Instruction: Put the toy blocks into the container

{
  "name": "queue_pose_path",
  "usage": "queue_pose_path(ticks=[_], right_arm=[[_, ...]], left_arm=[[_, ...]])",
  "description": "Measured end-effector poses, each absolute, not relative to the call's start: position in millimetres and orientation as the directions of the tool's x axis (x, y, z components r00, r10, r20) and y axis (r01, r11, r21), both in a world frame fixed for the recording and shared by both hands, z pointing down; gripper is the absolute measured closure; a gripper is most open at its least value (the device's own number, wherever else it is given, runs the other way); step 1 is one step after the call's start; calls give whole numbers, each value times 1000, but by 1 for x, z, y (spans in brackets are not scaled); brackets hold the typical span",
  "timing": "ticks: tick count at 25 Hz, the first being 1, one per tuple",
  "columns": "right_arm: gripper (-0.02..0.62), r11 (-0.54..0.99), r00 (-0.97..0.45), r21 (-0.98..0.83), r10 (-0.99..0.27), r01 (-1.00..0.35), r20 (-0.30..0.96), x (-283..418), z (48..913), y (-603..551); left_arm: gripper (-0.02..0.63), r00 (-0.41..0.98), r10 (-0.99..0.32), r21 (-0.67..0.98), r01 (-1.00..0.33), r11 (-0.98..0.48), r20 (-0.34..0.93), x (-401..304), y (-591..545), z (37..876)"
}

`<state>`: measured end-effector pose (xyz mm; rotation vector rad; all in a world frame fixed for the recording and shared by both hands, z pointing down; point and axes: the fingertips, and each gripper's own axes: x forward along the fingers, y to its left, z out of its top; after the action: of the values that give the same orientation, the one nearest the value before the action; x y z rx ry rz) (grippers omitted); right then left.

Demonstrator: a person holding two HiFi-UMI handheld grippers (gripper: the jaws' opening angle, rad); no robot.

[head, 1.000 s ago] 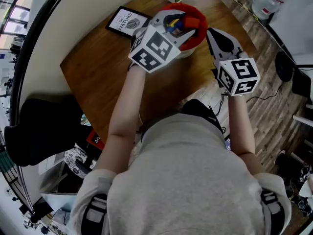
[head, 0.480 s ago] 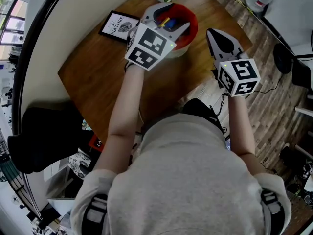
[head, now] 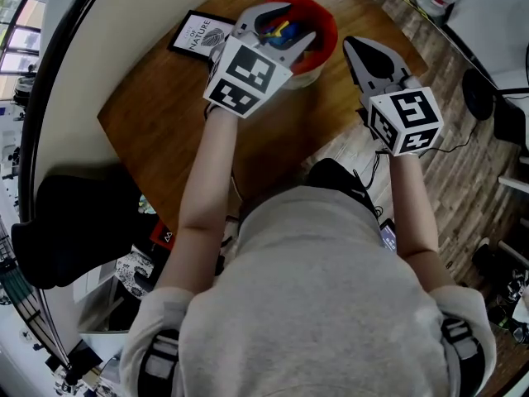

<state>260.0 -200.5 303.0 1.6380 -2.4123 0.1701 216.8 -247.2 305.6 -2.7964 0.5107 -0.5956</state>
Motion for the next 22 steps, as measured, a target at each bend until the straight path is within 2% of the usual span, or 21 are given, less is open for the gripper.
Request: queue_pose_path(ticks=[8,16,22], right_arm=[[584,496,-448,131,-849,-858,279,221,287,-200],[584,624,-566,171,-771,-762,291,154,272,-197],[584,706,-643,176,-701,-686,309,100,276,-192]], left_arm=[[447,838,-444,-253,-376,-891,318,171,-234,301],[592,801,-532,-189,-498,-847,274,117,-225,295],[592,765,-569,-151,-551,-821,301,75,-210,302]])
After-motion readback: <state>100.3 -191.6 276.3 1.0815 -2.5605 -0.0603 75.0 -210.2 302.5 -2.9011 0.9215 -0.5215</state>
